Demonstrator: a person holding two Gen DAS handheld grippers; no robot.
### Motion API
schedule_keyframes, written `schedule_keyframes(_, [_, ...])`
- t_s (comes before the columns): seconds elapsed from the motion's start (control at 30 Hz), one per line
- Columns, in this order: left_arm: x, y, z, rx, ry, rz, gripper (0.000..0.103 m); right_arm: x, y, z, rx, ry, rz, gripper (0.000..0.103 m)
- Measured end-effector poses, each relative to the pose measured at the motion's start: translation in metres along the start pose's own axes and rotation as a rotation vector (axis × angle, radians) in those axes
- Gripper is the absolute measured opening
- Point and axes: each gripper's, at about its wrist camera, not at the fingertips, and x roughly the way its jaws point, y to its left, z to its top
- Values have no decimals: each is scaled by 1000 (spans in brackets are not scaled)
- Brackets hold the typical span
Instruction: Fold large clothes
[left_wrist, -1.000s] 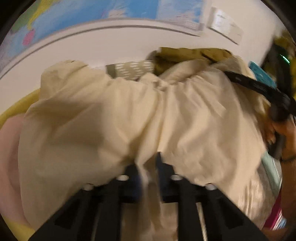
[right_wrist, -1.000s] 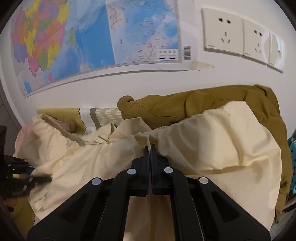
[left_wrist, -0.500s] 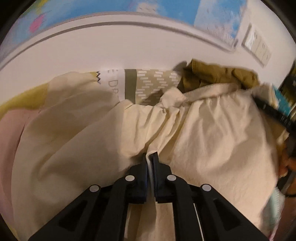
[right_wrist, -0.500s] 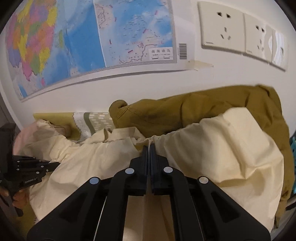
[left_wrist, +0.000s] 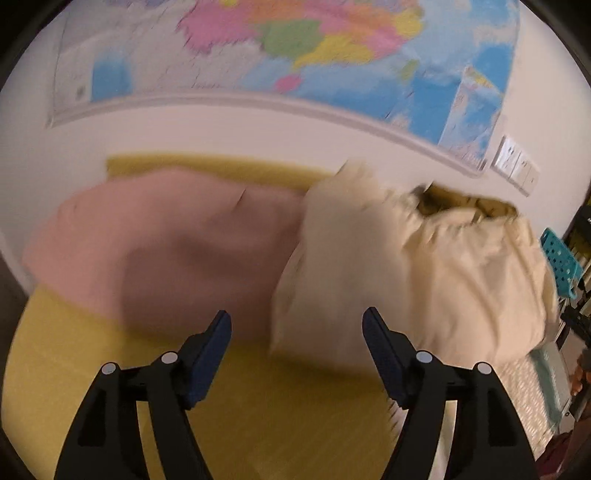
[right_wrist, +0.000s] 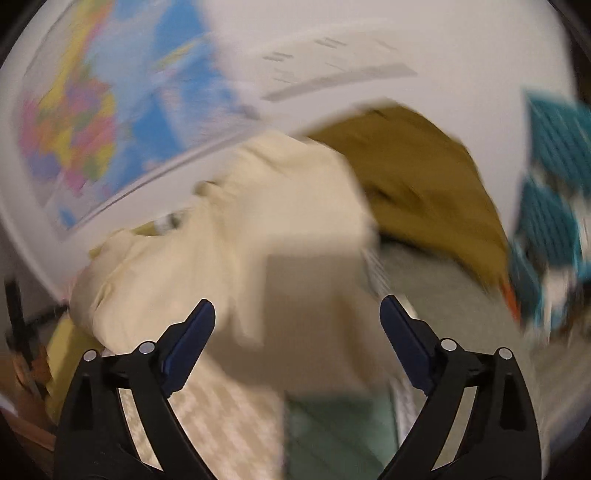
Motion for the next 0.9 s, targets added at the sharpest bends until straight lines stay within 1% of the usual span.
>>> schedule_keyframes(0.03, [4, 2, -4, -2, 17, -6, 71, -3, -17, -11, 66, 10, 2, 91])
schedule_keyframes(0.07, [7, 4, -7, -6, 26, -12, 72, -4, -28, -18, 105, 14, 3, 92])
schedule_keyframes(0.1, [10, 3, -8, -8, 28, -25, 76, -2, -36, -24, 141, 27, 10, 93])
schedule_keyframes(0.13, [14, 0, -9, -6, 32, -55, 80, 3, -40, -29, 152, 57, 12, 93])
schedule_keyframes(0.17, [17, -5, -9, 7, 33, -75, 84, 9, -39, -31, 141, 74, 9, 93])
schedule_keyframes(0.2, [19, -11, -10, 27, 32, -80, 84, 14, -37, -32, 128, 76, 2, 93])
schedule_keyframes(0.3, [29, -33, -5, 89, 21, -75, 84, 37, -24, -29, 90, 94, 63, 93])
schedule_keyframes(0.33, [33, -39, -3, 98, 17, -66, 84, 45, -21, -28, 91, 97, 80, 94])
schedule_keyframes(0.37, [38, -42, 0, 86, 31, -65, 82, 52, -19, -25, 96, 103, 112, 94])
schedule_keyframes(0.4, [42, -43, 2, 66, 45, -74, 77, 58, -17, -23, 106, 97, 126, 91])
schedule_keyframes(0.43, [44, -43, 3, 39, 53, -87, 74, 61, -15, -23, 112, 92, 132, 85])
schedule_keyframes(0.47, [43, -42, 4, 26, 60, -108, 63, 65, -14, -21, 114, 92, 153, 62])
schedule_keyframes(0.5, [42, -44, 4, 25, 66, -125, 47, 65, -12, -19, 112, 88, 169, 36])
schedule_keyframes(0.53, [39, -44, 5, 17, 68, -134, 41, 62, -8, -17, 103, 86, 190, 26])
schedule_keyframes(0.57, [33, -44, 5, 0, 68, -146, 30, 58, -5, -16, 98, 81, 209, 18])
schedule_keyframes(0.6, [29, -45, 7, -7, 70, -159, 22, 49, 0, -13, 92, 73, 227, 17])
schedule_keyframes(0.67, [8, -47, 8, -19, 54, -217, 17, 29, 4, -9, 97, 54, 284, 14])
schedule_keyframes(0.7, [-2, -50, 8, -9, 51, -234, 16, 12, 8, -8, 85, 36, 313, 14])
schedule_keyframes(0.73, [-15, -53, 6, 8, 50, -254, 15, -1, 11, -7, 70, 26, 327, 14])
schedule_keyframes(0.8, [-37, -52, -4, 31, 60, -303, 15, -41, 16, -10, 29, 0, 339, 13])
schedule_keyframes(0.87, [-51, -45, -16, 36, 77, -360, 17, -68, 8, -18, 43, -2, 348, 13])
schedule_keyframes(0.9, [-56, -40, -27, 42, 99, -407, 20, -76, 0, -24, 63, 2, 334, 14])
